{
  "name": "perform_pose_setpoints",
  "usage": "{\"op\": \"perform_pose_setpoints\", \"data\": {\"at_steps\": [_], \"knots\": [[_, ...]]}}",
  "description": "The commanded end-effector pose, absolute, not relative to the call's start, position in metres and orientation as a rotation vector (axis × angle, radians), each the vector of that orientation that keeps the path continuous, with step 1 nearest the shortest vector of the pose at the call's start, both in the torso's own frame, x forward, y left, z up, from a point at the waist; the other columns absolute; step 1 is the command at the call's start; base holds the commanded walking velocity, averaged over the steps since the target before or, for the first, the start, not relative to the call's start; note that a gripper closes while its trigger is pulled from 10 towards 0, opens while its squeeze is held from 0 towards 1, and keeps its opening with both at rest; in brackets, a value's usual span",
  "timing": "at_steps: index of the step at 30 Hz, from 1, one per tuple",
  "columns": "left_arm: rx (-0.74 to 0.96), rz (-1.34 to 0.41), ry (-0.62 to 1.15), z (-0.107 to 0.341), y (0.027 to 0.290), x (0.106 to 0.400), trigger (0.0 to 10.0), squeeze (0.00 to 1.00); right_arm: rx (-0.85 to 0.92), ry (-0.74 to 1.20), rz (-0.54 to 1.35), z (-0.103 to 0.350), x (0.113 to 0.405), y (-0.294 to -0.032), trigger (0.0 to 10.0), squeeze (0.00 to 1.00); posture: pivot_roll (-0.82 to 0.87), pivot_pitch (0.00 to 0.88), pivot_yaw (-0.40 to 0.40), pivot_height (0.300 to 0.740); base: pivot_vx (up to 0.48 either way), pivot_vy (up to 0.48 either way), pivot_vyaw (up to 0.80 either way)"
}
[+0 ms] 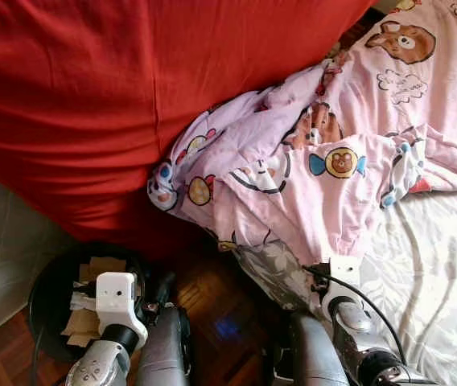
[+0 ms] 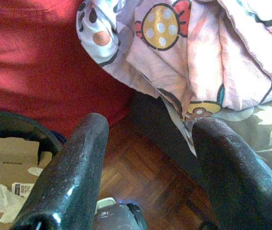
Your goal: Clean up the room
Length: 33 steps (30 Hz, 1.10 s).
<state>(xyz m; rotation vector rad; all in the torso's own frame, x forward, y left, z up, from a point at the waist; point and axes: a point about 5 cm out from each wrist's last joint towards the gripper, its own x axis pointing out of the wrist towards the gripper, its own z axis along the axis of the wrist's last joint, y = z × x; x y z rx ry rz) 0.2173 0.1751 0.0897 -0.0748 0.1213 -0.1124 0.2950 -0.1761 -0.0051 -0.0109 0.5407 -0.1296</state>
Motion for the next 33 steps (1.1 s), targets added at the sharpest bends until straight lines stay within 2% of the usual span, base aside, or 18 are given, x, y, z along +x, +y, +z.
{"op": "perform_pose_setpoints", "data": {"at_steps": [1, 8, 9, 13, 20, 23, 27, 28, 29, 30, 33], "knots": [[-0.08, -0.101, 0.18, 0.078, 0.179, 0.212, 10.0, 0.0, 0.007, 0.609, -0.156, -0.02, 0.279, -0.179, 0.0, 0.0, 0.12, 0.368, -0.012, 0.631, 0.0, 0.0, 0.0], [-0.078, -0.085, 0.185, 0.073, 0.184, 0.219, 10.0, 0.0, 0.039, 0.587, -0.182, -0.019, 0.279, -0.184, 0.0, 0.0, 0.11, 0.337, -0.01, 0.631, 0.0, 0.0, 0.0], [-0.085, -0.073, 0.189, 0.07, 0.186, 0.222, 10.0, 0.0, 0.039, 0.584, -0.183, -0.019, 0.279, -0.185, 0.0, 0.0, 0.1, 0.301, -0.014, 0.631, 0.0, 0.0, 0.0], [-0.095, -0.05, 0.198, 0.064, 0.189, 0.225, 10.0, 0.0, 0.045, 0.575, -0.195, -0.019, 0.277, -0.19, 0.0, 0.0, 0.1, 0.277, -0.017, 0.631, 0.0, 0.0, 0.0], [-0.089, 0.004, 0.215, 0.048, 0.2, 0.238, 10.0, 0.0, 0.071, 0.526, -0.202, -0.016, 0.277, -0.196, 0.0, 0.0, 0.08, 0.162, -0.026, 0.631, 0.0, 0.0, 0.0], [-0.088, 0.022, 0.228, 0.04, 0.203, 0.247, 10.0, 0.0, 0.089, 0.477, -0.189, -0.012, 0.279, -0.195, 0.0, 0.0, 0.05, 0.077, -0.02, 0.631, 0.0, 0.0, 0.0], [-0.087, 0.025, 0.23, 0.038, 0.203, 0.249, 10.0, 0.0, 0.1, 0.451, -0.184, -0.012, 0.277, -0.194, 0.0, 0.0, 0.04, 0.053, -0.016, 0.631, 0.0, 0.0, 0.0], [-0.09, 0.031, 0.229, 0.035, 0.204, 0.251, 10.0, 0.0, 0.117, 0.423, -0.167, -0.012, 0.275, -0.192, 0.3, 0.0, 0.03, 0.027, -0.01, 0.631, 0.0, 0.0, 0.0], [-0.091, 0.036, 0.231, 0.033, 0.204, 0.252, 10.0, 0.0, 0.126, 0.401, -0.154, -0.012, 0.272, -0.19, 6.6, 0.0, 0.02, 0.017, -0.009, 0.631, 0.0, 0.0, 0.0], [-0.091, 0.042, 0.235, 0.03, 0.204, 0.254, 10.0, 0.0, 0.136, 0.377, -0.137, -0.012, 0.27, -0.188, 10.0, 0.0, 0.01, 0.002, -0.007, 0.631, 0.0, 0.0, 0.0], [-0.097, 0.062, 0.242, 0.029, 0.205, 0.258, 10.0, 0.0, 0.158, 0.335, -0.119, -0.01, 0.268, -0.187, 10.0, 0.0, 0.0, 0.0, -0.004, 0.631, 0.0, 0.0, 0.0]]}}
